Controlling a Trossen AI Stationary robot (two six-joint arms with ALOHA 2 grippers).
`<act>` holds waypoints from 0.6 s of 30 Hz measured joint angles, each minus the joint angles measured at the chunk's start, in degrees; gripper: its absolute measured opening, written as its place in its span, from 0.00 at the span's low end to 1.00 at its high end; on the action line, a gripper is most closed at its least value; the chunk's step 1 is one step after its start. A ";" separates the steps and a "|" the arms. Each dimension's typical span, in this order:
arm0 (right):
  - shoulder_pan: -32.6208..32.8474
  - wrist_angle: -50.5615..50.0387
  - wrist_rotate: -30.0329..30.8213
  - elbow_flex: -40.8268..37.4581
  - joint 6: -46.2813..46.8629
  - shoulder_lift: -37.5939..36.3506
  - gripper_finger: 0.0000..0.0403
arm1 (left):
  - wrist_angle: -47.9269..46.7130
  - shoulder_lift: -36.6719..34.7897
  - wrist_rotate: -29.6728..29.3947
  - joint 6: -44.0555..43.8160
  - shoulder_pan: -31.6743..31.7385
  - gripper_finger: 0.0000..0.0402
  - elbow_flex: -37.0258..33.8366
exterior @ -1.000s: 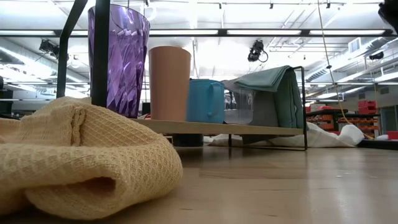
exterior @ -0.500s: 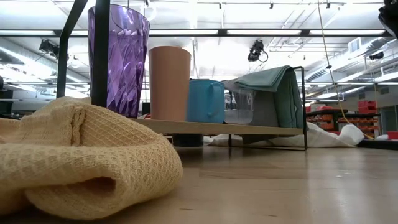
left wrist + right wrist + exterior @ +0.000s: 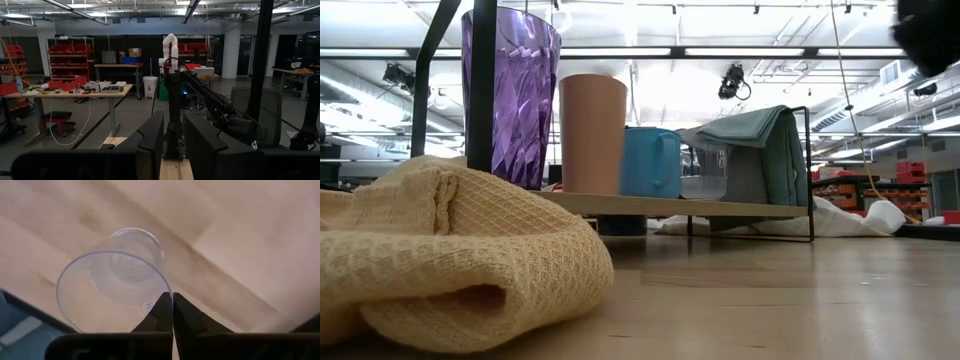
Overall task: Stack small to large cups/mugs on shelf
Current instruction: Put the transparent mug on the shelf
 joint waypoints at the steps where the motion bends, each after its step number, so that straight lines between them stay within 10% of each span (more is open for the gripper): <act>1: -1.02 -0.02 0.49 0.00 -0.50 0.00 0.01 | 0.00 0.00 0.00 0.00 0.00 0.19 0.00; 18: -15.94 -16.06 14.40 14.87 -17.30 -0.07 0.00 | -1.75 -0.02 0.00 0.76 -0.02 0.20 0.00</act>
